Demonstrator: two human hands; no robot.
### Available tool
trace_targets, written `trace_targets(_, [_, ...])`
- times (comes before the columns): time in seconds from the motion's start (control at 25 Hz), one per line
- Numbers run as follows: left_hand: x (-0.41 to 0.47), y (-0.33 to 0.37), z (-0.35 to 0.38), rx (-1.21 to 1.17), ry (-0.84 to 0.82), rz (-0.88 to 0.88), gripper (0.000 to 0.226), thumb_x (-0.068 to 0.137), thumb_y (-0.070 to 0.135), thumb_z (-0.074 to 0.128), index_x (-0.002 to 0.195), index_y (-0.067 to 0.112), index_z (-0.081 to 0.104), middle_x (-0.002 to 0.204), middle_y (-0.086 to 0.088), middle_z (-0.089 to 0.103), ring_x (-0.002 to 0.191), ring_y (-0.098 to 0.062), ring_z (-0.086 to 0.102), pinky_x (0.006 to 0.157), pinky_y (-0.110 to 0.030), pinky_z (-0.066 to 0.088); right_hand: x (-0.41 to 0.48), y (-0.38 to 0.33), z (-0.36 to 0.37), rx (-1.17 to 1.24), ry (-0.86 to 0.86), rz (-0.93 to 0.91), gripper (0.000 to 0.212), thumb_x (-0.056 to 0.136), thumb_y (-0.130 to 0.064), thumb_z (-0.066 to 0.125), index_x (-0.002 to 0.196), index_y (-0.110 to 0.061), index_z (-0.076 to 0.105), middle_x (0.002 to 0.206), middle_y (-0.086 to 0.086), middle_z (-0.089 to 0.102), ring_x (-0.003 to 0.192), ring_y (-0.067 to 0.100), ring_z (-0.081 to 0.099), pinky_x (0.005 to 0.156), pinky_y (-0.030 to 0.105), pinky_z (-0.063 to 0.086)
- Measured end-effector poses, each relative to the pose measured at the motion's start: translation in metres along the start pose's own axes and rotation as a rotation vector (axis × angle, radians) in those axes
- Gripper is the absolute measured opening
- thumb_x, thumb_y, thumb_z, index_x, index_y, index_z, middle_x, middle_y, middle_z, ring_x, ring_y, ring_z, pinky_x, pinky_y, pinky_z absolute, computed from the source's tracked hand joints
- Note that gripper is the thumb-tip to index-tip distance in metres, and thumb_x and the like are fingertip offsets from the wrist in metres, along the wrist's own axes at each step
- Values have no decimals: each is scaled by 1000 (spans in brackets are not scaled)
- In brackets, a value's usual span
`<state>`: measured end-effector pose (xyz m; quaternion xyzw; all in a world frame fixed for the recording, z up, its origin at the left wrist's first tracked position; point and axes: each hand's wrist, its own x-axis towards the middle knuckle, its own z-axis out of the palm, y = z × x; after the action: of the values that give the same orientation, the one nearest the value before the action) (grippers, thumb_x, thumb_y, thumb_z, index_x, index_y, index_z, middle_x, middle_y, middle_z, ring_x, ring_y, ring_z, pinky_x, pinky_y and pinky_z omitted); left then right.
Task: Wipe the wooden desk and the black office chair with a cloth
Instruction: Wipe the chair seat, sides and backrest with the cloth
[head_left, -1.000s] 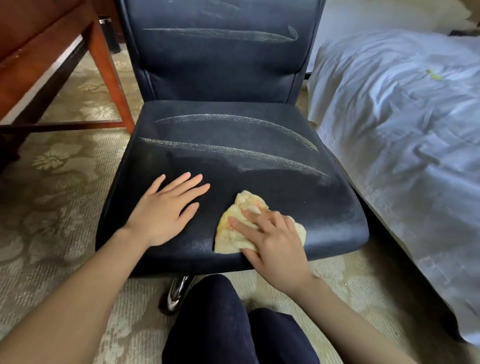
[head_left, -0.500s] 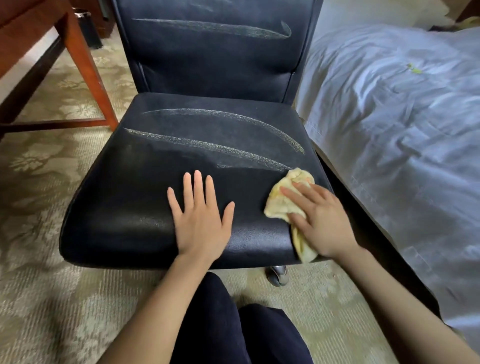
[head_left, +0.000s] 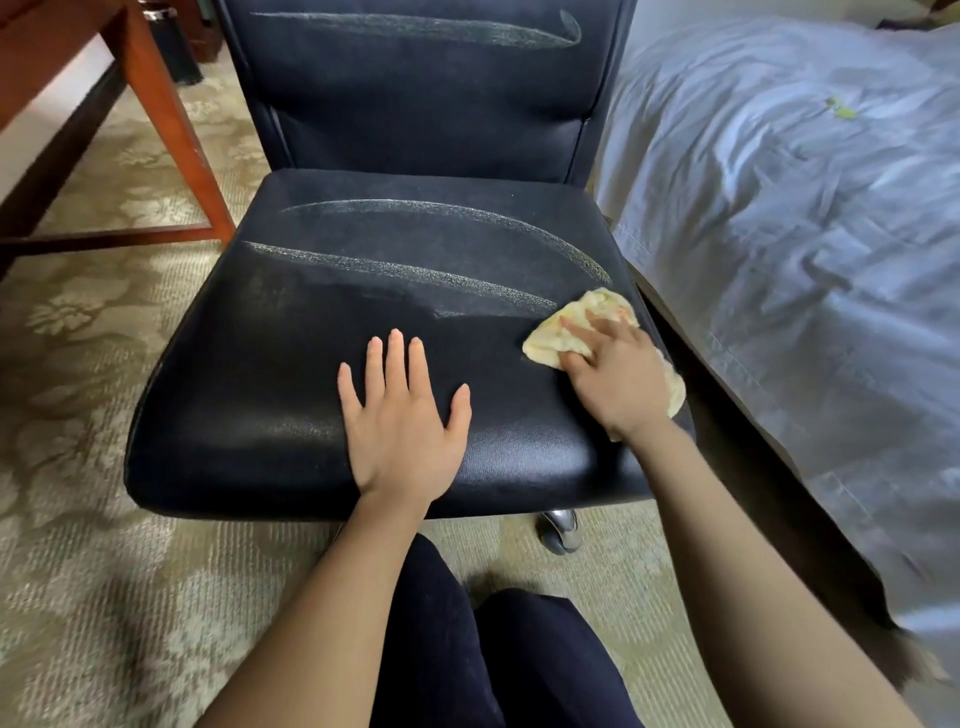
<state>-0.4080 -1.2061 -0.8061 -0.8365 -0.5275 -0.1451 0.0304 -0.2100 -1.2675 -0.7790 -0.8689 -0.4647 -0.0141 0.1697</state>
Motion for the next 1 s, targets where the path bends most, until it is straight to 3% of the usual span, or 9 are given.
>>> trace_targets(0.12, [0, -6, 0, -2, 7, 14, 75, 90, 55, 13, 145, 9, 35, 153, -10, 31, 144, -25, 21, 115, -50, 12, -45, -26, 6, 34, -2, -107, 42, 89, -32, 52, 130, -28, 56, 142, 5, 45, 130, 34, 35, 109, 40, 25])
trace_targets(0.24, [1, -14, 0, 14, 9, 39, 76, 90, 55, 12, 145, 9, 34, 154, -9, 30, 144, -25, 20, 115, -48, 12, -94, -44, 17, 140, 105, -209, 46, 82, -24, 55, 127, -23, 59, 136, 8, 52, 132, 37, 37, 111, 46, 27])
trace_targets(0.44, [4, -27, -1, 0, 16, 70, 73, 91, 54, 17, 145, 9, 35, 153, -9, 31, 144, -25, 21, 115, -48, 12, -138, -18, 29, 29, 144, -368, 55, 81, -24, 48, 136, -25, 49, 144, 4, 43, 139, 32, 27, 113, 43, 24])
trace_targets(0.6, [3, -28, -1, 1, 19, 76, 76, 89, 55, 12, 145, 8, 35, 153, -9, 31, 143, -25, 22, 115, -47, 11, -140, 13, 24, 92, 194, -248, 54, 84, -21, 44, 138, -22, 46, 148, 6, 37, 140, 32, 25, 114, 42, 20])
trace_targets(0.76, [2, -24, -1, -23, 20, 68, 75, 89, 53, 14, 145, 7, 35, 153, -10, 32, 143, -26, 23, 115, -48, 11, -126, 32, 14, 329, 211, -60, 52, 86, -10, 43, 138, -17, 45, 150, 11, 33, 141, 31, 22, 117, 41, 15])
trace_targets(0.92, [1, -17, 0, -28, 17, 57, 72, 90, 52, 20, 145, 7, 35, 152, -11, 32, 143, -27, 22, 115, -49, 11, -82, 50, -2, 475, 122, 77, 43, 95, -11, 45, 137, -21, 47, 151, 5, 34, 141, 19, 25, 112, 20, 15])
trace_targets(1.0, [0, -14, 0, -18, 12, 50, 72, 90, 52, 19, 144, 7, 35, 152, -10, 32, 143, -26, 22, 114, -49, 10, -50, 58, -10, 477, 44, 146, 42, 97, -18, 44, 138, -27, 46, 151, 0, 34, 141, 17, 27, 105, 17, 18])
